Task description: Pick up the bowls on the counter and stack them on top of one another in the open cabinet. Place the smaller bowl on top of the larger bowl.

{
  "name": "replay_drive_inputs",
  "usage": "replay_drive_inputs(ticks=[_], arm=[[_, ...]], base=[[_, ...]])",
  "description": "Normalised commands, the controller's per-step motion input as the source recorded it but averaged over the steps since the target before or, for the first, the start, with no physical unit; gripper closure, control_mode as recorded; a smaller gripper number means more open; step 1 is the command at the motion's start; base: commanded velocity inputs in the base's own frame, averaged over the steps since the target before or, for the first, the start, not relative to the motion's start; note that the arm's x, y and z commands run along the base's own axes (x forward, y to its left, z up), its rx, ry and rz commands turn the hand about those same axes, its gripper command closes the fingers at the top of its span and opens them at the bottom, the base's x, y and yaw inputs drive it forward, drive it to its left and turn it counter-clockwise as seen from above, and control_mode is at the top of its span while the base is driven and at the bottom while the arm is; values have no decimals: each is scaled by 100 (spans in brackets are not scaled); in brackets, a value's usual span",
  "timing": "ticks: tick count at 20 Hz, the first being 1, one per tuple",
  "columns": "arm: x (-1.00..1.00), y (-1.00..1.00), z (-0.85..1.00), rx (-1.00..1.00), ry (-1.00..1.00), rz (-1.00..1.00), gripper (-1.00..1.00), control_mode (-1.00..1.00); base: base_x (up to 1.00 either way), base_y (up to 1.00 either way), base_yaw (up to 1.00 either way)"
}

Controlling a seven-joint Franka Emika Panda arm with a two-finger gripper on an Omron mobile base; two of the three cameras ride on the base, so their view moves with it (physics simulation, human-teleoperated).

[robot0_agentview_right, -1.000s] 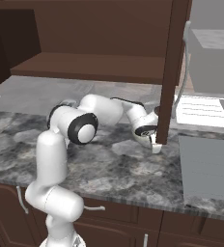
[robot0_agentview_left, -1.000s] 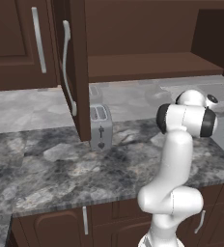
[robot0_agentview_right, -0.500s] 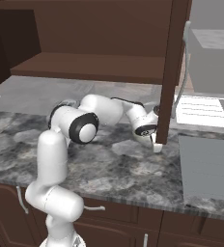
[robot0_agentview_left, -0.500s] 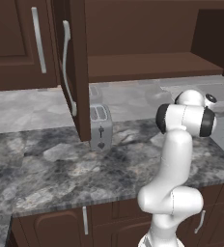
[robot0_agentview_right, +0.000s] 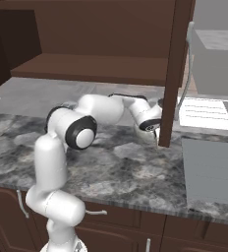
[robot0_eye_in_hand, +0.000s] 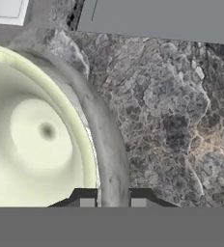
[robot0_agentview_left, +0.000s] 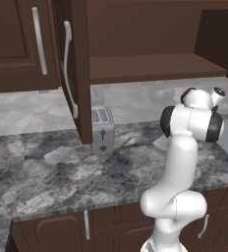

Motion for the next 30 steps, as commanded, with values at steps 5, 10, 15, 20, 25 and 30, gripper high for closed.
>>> replay_drive_inputs(ticks=[5,10,15,20,25,30], arm=[[-48,21,38,-4,3,15,100,-100],[-75,35,-1,-10,0,21,100,-100],[-74,44,-8,-13,1,22,100,-100],[-76,48,-8,-15,2,21,100,-100],[-80,46,-3,-18,4,20,100,-100],[-68,48,17,-13,2,18,100,-100]], base=[[0,0,0],[0,0,0],[0,0,0],[0,0,0],[0,0,0],[0,0,0]])
